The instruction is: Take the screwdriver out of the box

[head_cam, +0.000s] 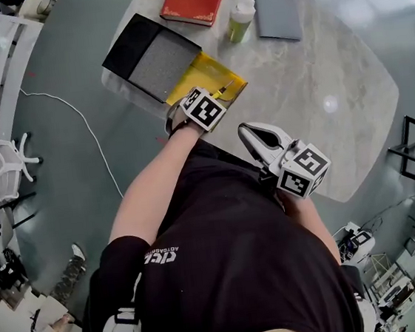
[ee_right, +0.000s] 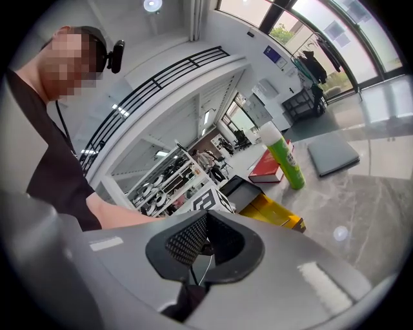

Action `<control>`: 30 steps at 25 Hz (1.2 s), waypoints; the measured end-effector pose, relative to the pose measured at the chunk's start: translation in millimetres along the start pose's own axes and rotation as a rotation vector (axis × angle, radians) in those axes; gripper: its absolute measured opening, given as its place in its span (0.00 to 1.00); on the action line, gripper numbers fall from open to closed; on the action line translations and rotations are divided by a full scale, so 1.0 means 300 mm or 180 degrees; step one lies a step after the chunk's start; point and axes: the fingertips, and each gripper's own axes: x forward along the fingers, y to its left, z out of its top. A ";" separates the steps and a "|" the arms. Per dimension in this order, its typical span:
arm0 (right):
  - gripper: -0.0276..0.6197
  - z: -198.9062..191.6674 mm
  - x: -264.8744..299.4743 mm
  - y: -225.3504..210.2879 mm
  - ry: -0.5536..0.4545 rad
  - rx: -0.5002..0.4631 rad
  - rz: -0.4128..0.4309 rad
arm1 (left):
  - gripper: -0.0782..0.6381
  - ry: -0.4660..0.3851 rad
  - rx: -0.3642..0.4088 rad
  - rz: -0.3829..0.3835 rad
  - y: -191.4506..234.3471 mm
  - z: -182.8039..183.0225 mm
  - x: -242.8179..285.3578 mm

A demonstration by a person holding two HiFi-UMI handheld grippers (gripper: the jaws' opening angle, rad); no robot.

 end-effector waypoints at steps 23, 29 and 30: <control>0.06 0.070 0.032 0.134 0.0166 -0.0534 0.0595 | 0.21 -0.1114 -0.0446 0.0486 -0.090 -0.013 -0.550; 0.06 0.072 0.030 0.181 0.0301 -0.0650 0.0803 | 0.21 -0.1465 -0.0693 0.0724 -0.148 -0.049 -0.736; 0.06 0.075 0.029 0.197 0.0310 -0.0665 0.0829 | 0.21 -0.1516 -0.0737 0.0754 -0.159 -0.062 -0.765</control>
